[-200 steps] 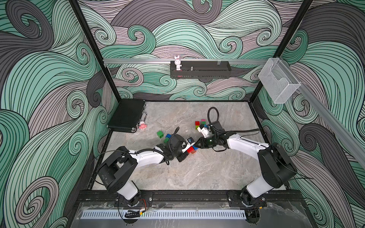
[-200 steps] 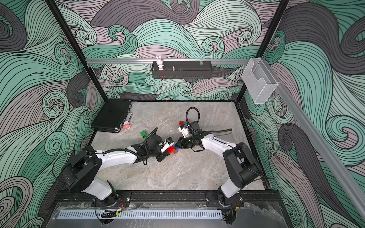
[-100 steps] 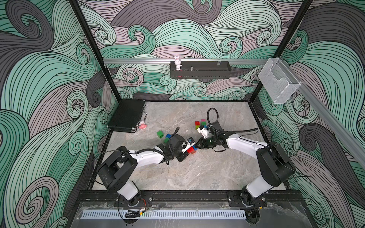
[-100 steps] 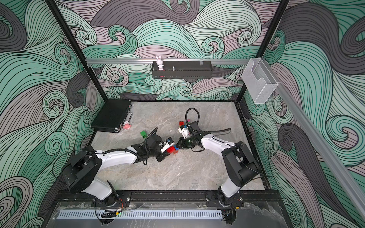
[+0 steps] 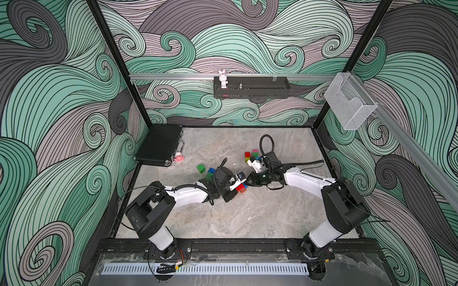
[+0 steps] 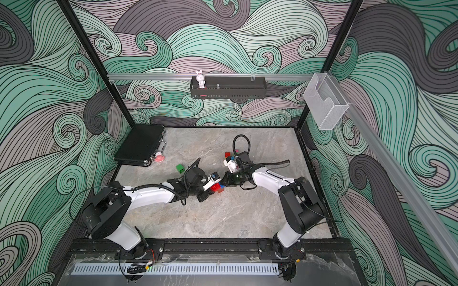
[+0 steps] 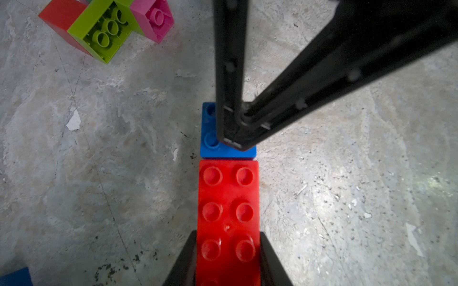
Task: Assemble the number 4 with lego
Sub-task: Assemble the lego brick with the lego brick.
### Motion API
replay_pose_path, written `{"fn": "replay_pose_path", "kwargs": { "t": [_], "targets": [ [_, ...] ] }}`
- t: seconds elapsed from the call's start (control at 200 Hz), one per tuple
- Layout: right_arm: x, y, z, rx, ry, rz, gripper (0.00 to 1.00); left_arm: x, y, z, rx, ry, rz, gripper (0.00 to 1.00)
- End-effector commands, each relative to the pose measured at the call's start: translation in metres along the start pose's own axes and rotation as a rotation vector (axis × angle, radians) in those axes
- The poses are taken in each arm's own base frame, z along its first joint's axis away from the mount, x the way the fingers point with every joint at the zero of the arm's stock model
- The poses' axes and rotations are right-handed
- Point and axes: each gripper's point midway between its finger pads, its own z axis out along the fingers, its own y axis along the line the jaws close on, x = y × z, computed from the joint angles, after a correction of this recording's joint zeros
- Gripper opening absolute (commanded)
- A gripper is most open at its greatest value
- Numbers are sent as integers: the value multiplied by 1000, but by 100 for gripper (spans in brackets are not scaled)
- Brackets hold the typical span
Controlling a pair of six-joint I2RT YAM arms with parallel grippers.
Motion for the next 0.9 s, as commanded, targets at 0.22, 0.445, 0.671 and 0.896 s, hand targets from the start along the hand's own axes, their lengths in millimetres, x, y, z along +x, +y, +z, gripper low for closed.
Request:
{"fn": "replay_pose_path", "kwargs": {
  "t": [0.22,0.445,0.671,0.896],
  "targets": [
    [-13,21,2,-111,-6,10,6,10,-2,5,26,65,2,0],
    [11,-16,21,13,83,102,0,10,-4,5,41,68,0,0],
    [41,-49,25,141,158,140,0,10,-8,5,71,87,-5,0],
    [36,-36,23,78,132,129,0,12,-11,5,96,139,-3,0]
  ]
}}
